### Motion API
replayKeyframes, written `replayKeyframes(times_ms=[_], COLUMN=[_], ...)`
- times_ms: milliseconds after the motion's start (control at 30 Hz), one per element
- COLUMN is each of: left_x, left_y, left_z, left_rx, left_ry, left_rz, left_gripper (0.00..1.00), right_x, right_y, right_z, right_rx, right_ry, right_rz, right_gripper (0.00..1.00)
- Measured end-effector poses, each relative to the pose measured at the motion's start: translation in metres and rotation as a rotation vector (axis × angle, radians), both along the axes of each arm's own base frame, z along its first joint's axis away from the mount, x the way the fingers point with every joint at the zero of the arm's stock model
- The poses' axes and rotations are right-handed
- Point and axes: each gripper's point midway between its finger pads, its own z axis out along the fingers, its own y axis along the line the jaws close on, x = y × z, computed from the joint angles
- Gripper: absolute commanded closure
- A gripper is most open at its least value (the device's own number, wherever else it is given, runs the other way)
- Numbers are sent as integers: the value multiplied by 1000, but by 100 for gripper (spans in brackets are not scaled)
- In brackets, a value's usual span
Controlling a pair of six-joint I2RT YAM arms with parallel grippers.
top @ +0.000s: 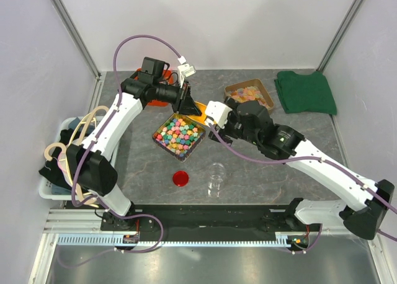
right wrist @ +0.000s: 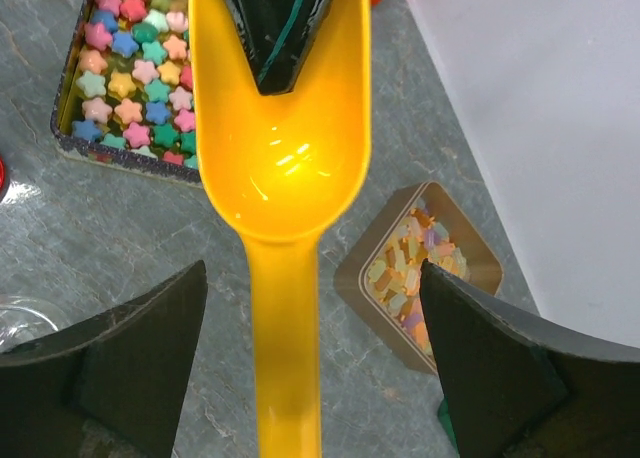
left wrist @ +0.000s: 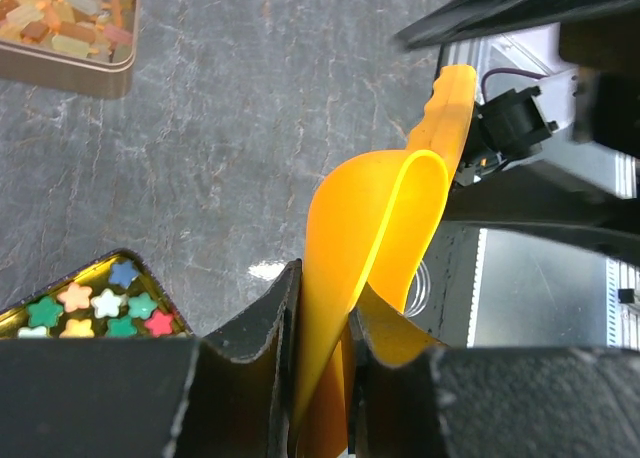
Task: Pack the candies
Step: Adjust the spatula.
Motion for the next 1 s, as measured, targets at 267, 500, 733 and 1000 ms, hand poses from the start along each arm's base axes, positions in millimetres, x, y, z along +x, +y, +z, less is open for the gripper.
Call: replayKeyframes(times_ms=[267,500,733,1000], left_x=[-3,-4,-5,-7], left_y=[0,0,-1,-1], left_z=[1,0,2,2], left_rx=[-9,-10,-21,-23], left_ry=[6,12,11,15], left_rz=[-11,-14,-23,-28], left_gripper=[98,98,98,98], right_x=[12,9,4,5], right_y=[10,12,16,18], right_z=[-17,-10,-11,-9], right_rx=[-5,35,44,65], right_ry=[27,13,26,29], right_rz=[-25,-15,10,10], right_gripper=[29,52,55,40])
